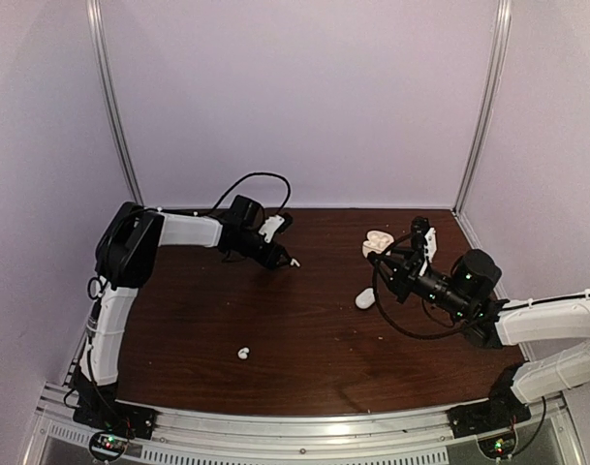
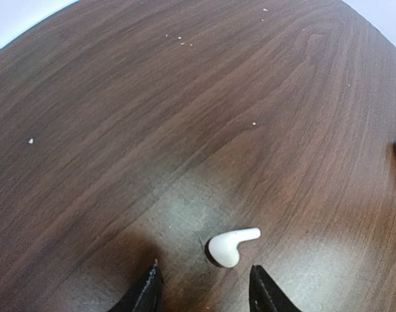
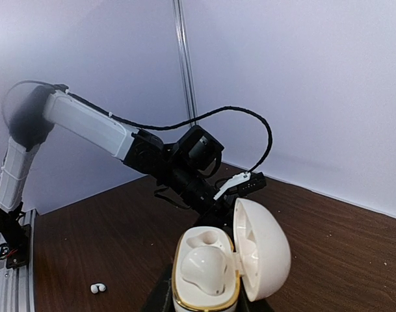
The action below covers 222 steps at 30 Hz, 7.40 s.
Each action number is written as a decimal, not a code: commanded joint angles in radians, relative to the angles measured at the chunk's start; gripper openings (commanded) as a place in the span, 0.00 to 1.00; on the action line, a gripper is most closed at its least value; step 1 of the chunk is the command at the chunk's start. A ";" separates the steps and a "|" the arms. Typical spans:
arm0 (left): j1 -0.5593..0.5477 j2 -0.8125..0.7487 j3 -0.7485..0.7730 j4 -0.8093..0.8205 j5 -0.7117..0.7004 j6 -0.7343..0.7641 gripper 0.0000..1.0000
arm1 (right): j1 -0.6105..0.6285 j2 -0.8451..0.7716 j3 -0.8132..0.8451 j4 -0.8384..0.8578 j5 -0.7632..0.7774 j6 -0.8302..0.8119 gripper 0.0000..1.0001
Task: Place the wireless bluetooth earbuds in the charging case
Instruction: Move the left earbud to the center of the board, then pick up the left earbud from the center of the board, then insert the left earbud into the left side groove of the charging case.
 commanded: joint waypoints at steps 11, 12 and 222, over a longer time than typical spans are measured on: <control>-0.009 0.096 0.111 -0.099 0.014 0.214 0.45 | -0.017 0.006 -0.008 0.045 -0.025 0.014 0.00; -0.010 0.106 0.119 -0.104 0.012 0.223 0.45 | -0.018 0.006 -0.008 0.046 -0.024 0.013 0.00; -0.438 -0.631 -0.244 -0.369 -0.055 -0.039 0.11 | 0.356 0.286 0.073 0.129 0.320 -0.625 0.00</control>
